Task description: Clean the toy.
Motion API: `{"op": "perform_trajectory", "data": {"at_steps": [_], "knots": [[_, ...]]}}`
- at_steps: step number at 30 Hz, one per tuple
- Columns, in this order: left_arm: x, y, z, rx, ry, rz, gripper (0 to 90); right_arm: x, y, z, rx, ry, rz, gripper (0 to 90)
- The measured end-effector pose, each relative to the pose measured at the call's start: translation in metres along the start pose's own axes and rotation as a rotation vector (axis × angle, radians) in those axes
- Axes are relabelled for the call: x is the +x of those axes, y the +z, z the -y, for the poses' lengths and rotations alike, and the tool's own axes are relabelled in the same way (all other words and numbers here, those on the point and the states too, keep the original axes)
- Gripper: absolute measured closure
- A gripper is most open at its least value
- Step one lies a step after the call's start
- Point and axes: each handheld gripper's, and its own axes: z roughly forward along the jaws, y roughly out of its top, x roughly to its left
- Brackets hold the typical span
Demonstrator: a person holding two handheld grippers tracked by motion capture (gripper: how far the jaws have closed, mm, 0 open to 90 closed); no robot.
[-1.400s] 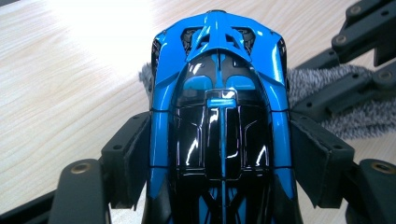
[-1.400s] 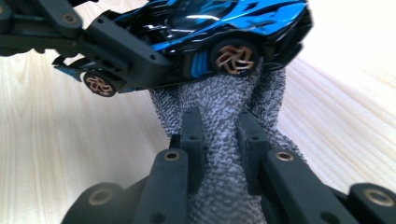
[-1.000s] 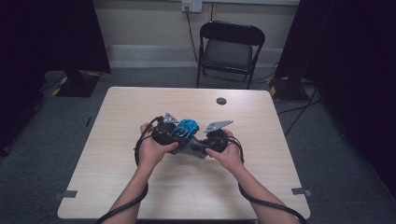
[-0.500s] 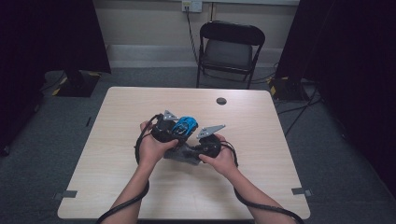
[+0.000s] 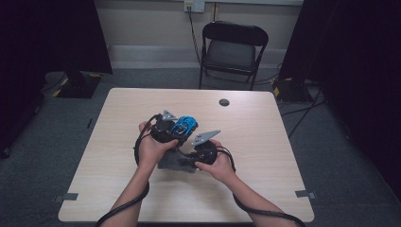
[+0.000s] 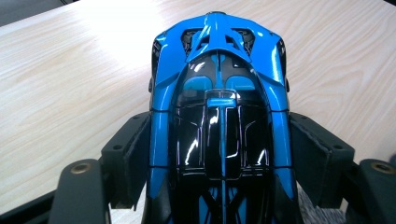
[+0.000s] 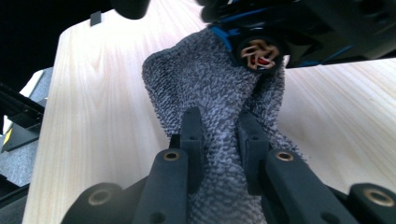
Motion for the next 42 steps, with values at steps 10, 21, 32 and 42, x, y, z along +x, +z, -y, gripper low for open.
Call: {"op": "perform_trajectory", "data": {"at_steps": [10, 21, 32, 42], "knots": [[0.009, -0.01, 0.002, -0.017, -0.02, -0.017, 28.5, 0.002, 0.003, 0.002, 0.05, -0.022, 0.027, 76.0], [0.009, -0.023, 0.013, -0.014, -0.004, -0.009, 28.5, -0.048, -0.046, 0.009, 0.011, 0.08, 0.215, 76.0], [-0.008, -0.018, 0.019, -0.018, 0.025, 0.04, 28.5, -0.076, -0.074, 0.007, -0.006, 0.135, 0.331, 75.9], [-0.021, -0.006, 0.023, -0.002, 0.064, 0.059, 28.5, -0.076, -0.072, 0.002, -0.026, 0.14, 0.33, 76.0]]}}
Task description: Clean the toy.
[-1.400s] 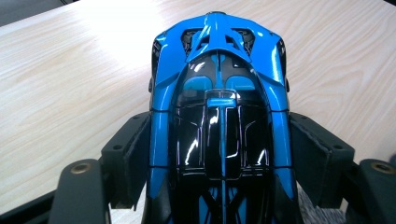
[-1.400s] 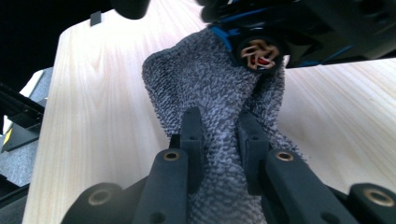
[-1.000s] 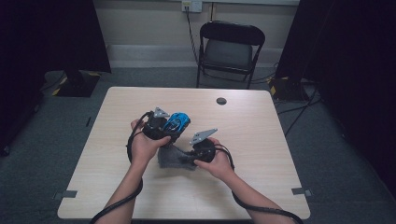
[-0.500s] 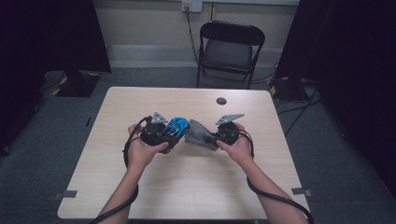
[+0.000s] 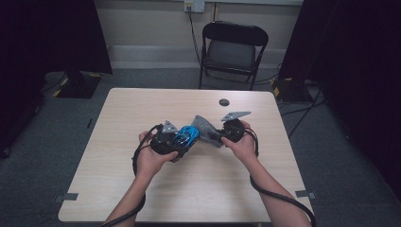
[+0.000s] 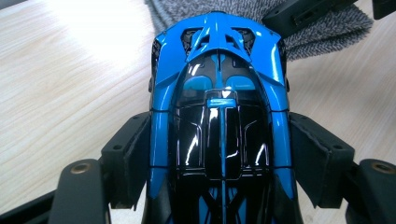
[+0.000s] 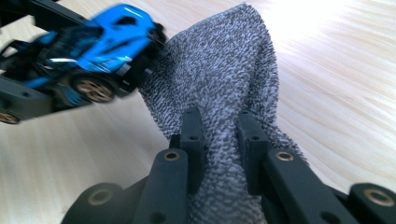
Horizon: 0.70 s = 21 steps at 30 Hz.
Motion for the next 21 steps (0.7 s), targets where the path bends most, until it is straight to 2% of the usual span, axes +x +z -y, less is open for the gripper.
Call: {"op": "perform_trajectory", "data": {"at_steps": [7, 13, 21], "knots": [[0.002, 0.005, 0.001, 0.006, -0.016, -0.005, 28.5, 0.013, 0.006, -0.001, -0.007, -0.024, -0.056, 76.0], [0.004, 0.004, -0.002, -0.003, -0.016, -0.01, 28.5, 0.016, 0.008, 0.001, -0.01, -0.02, -0.079, 76.0], [0.007, 0.006, -0.01, -0.013, -0.028, -0.011, 28.5, 0.025, 0.012, 0.0, 0.0, -0.05, -0.105, 76.0]]}}
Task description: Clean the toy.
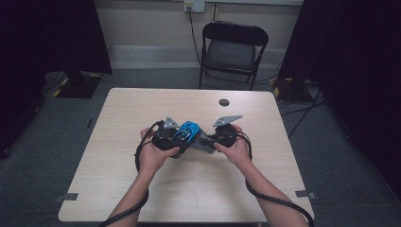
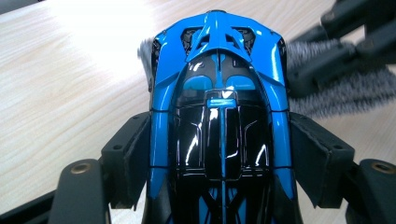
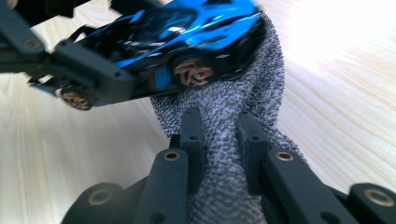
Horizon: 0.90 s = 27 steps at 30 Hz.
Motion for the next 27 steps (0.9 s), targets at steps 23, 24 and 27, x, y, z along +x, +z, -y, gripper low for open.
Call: {"op": "perform_trajectory", "data": {"at_steps": [23, 24, 27], "knots": [[0.007, 0.009, -0.009, 0.003, -0.047, -0.004, 28.5, 0.017, 0.012, 0.002, 0.009, -0.033, -0.055, 76.0], [0.008, 0.009, -0.009, 0.006, -0.04, -0.009, 28.5, 0.018, 0.012, 0.002, 0.01, -0.034, -0.057, 76.0], [0.009, 0.009, -0.011, 0.001, -0.053, -0.013, 28.5, 0.022, 0.014, 0.002, 0.011, -0.043, -0.069, 76.0]]}}
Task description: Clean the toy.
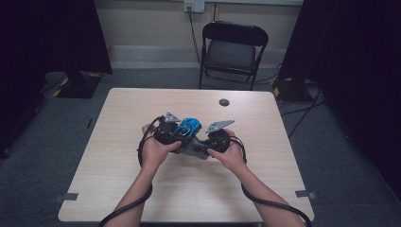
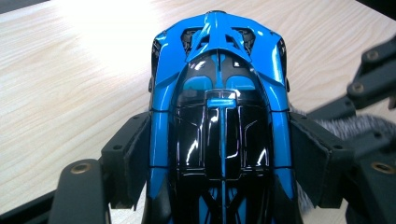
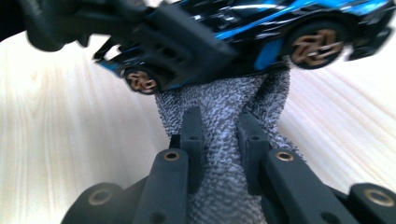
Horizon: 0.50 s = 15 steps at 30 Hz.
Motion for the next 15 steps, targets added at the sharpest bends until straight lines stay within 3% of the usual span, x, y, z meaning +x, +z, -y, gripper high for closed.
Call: {"op": "perform_trajectory", "data": {"at_steps": [10, 13, 15], "knots": [[0.003, 0.001, -0.001, 0.002, -0.014, -0.008, 28.5, 0.011, 0.01, 0.003, -0.001, -0.013, -0.044, 76.0], [0.003, 0.002, 0.0, -0.013, -0.038, -0.01, 28.5, 0.015, 0.014, 0.004, 0.002, -0.017, -0.058, 76.0], [0.005, 0.001, -0.001, 0.0, -0.022, -0.012, 28.5, 0.018, 0.017, 0.004, 0.005, -0.021, -0.068, 76.0]]}}
